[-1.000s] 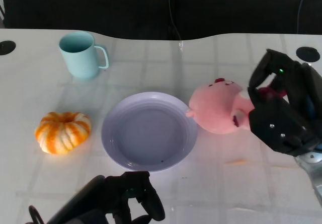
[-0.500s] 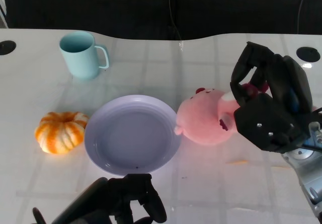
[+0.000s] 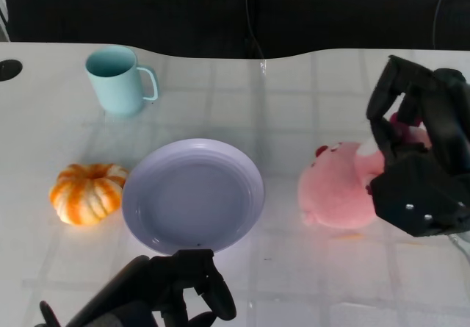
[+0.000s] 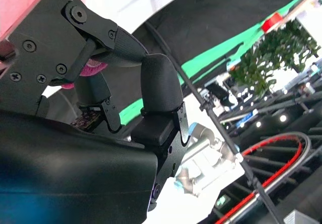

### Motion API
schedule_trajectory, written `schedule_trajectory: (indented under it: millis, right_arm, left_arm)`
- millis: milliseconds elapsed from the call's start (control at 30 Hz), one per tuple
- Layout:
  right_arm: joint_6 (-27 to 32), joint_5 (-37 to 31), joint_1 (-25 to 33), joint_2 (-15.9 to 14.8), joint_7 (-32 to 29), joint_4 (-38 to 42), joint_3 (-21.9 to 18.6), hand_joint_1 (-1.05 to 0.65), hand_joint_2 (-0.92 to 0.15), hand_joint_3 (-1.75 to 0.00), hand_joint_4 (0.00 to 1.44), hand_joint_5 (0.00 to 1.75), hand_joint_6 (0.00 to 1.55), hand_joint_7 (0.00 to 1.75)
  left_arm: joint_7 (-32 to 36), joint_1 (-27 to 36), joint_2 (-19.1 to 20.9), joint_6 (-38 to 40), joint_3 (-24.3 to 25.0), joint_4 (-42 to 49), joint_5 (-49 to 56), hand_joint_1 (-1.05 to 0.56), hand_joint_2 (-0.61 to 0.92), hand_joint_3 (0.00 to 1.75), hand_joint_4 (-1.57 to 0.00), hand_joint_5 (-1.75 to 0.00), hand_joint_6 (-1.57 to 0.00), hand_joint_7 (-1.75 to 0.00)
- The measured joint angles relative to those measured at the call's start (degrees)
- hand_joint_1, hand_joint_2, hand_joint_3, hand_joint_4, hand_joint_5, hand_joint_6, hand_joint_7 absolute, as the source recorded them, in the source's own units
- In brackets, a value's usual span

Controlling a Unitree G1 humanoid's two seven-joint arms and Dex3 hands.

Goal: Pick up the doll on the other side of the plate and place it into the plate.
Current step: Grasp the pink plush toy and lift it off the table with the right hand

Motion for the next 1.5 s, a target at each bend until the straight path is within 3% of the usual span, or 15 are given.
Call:
schedule_trajectory:
  millis: [200,400,700,900,1000,1100,1133,1200,1233,1267,1300,1367,1500]
  right_arm:
    - [-0.76,0.56,-0.06,-0.57,0.14,-2.21,-2.3,-0.07,-0.22,-1.61,0.98,1.75,0.77,1.75]
    - [-1.25,2.64,-0.37,-0.72,2.17,-3.55,-3.5,-0.09,-0.25,-1.58,1.0,1.75,0.76,1.75]
    - [-0.79,2.54,-2.16,-0.72,3.68,-5.64,-3.58,-0.07,-0.19,-1.64,1.0,1.75,0.8,1.74]
    - [-0.28,2.55,1.72,-0.86,5.26,-7.7,-3.8,-0.03,-0.15,-1.66,0.99,1.75,0.79,1.7]
    - [2.21,2.16,3.22,-1.12,6.3,-9.94,-4.62,-0.02,-0.14,-1.63,0.96,1.75,0.84,1.56]
    - [8.61,0.95,4.42,-2.17,9.05,-13.46,-5.84,-0.06,-0.26,-1.46,0.88,1.66,0.87,1.24]
    - [11.44,0.16,4.77,-2.52,10.68,-15.12,-5.95,-0.09,-0.34,-1.27,0.84,1.6,0.84,1.09]
    - [16.36,-1.91,5.59,-4.1,14.67,-18.09,-5.84,-0.18,-0.61,-0.72,0.74,1.41,0.82,0.72]
    - [18.63,-3.05,6.05,-5.28,16.93,-19.43,-5.73,-0.19,-0.68,-0.57,0.73,1.37,0.83,0.63]
    - [20.55,-4.47,6.41,-6.59,19.27,-20.68,-5.52,-0.31,-0.76,-0.35,0.55,1.06,0.68,0.42]
    - [22.2,-5.99,6.76,-8.38,22.31,-22.04,-5.12,-0.39,-0.83,-0.19,0.46,0.83,0.6,0.27]
    - [25.71,-10.2,7.31,-13.44,30.02,-24.84,-3.52,-0.54,-0.9,-0.05,0.26,0.53,0.42,0.06]
    - [31.08,-17.46,7.72,-19.18,41.55,-28.59,-0.46,-0.71,-0.9,0.0,0.03,0.3,0.19,0.01]
  left_arm:
    - [0.0,-0.07,0.54,-0.49,0.11,0.56,-0.58,-0.13,0.71,0.79,-0.63,-1.71,-0.64,-1.27]
    - [0.01,-0.07,0.66,-1.56,0.13,0.9,-0.87,-0.13,0.72,0.79,-0.62,-1.7,-0.64,-1.28]
    - [0.01,-0.07,0.66,-1.41,0.09,1.03,-0.88,-0.13,0.73,0.78,-0.62,-1.69,-0.63,-1.29]
    - [0.01,-0.09,0.67,-1.38,0.1,1.01,-0.91,-0.12,0.73,0.78,-0.62,-1.69,-0.63,-1.28]
    - [0.0,-0.13,0.7,-1.38,0.11,0.99,-0.92,-0.12,0.73,0.78,-0.62,-1.69,-0.63,-1.28]
    - [0.0,-0.06,0.78,-1.48,0.21,0.99,-0.95,-0.13,0.73,0.78,-0.62,-1.7,-0.63,-1.28]
    - [0.0,-0.04,0.82,-1.6,0.23,1.0,-0.97,-0.13,0.73,0.78,-0.62,-1.69,-0.63,-1.27]
    - [0.0,-0.05,0.88,-2.05,0.25,1.0,-1.03,-0.13,0.73,0.78,-0.61,-1.68,-0.63,-1.27]
    - [0.0,-0.03,0.94,-2.11,0.28,1.01,-1.05,-0.13,0.73,0.77,-0.61,-1.68,-0.63,-1.27]
    - [0.0,0.01,1.02,-2.12,0.33,1.01,-1.07,-0.13,0.73,0.77,-0.61,-1.68,-0.63,-1.27]
    - [0.0,0.0,1.1,-2.15,0.37,1.01,-1.08,-0.13,0.73,0.77,-0.62,-1.69,-0.63,-1.27]
    - [0.0,0.0,1.18,-2.23,0.42,1.01,-1.06,-0.12,0.73,0.76,-0.62,-1.69,-0.63,-1.27]
    - [0.0,-0.04,1.25,-2.28,0.39,1.01,-1.01,-0.13,0.74,0.77,-0.61,-1.69,-0.63,-1.27]
